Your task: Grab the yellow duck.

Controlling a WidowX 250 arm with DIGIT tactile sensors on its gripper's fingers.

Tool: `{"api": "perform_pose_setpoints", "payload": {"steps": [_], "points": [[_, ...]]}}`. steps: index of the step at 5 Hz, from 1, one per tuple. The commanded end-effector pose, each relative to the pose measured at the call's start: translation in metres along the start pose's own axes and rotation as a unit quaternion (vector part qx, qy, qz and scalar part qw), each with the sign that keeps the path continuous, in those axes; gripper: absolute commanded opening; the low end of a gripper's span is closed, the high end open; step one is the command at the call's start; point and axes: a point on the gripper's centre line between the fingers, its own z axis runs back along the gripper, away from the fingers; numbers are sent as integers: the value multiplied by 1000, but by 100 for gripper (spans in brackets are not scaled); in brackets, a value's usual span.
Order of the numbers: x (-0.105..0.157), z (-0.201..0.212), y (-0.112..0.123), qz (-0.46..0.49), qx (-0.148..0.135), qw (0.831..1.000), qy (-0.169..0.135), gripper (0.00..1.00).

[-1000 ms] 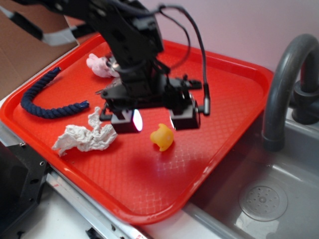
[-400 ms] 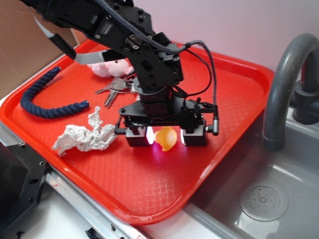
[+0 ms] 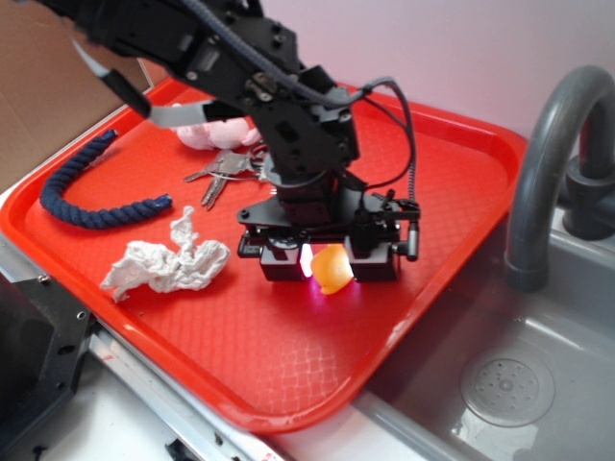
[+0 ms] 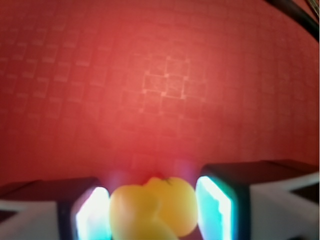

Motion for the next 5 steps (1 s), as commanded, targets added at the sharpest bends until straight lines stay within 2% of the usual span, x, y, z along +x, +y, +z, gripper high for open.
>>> {"api": "perform_pose_setpoints", "payload": {"steps": [1, 2, 3, 4, 5], "points": [[45, 91, 23, -99, -86, 991, -5, 0], [56, 141, 35, -154, -102, 983, -3, 0], [57, 192, 57, -166, -107, 979, -51, 0], [47, 209, 62, -174, -101, 978, -50, 0], [41, 207, 61, -157, -71, 984, -34, 0]]}}
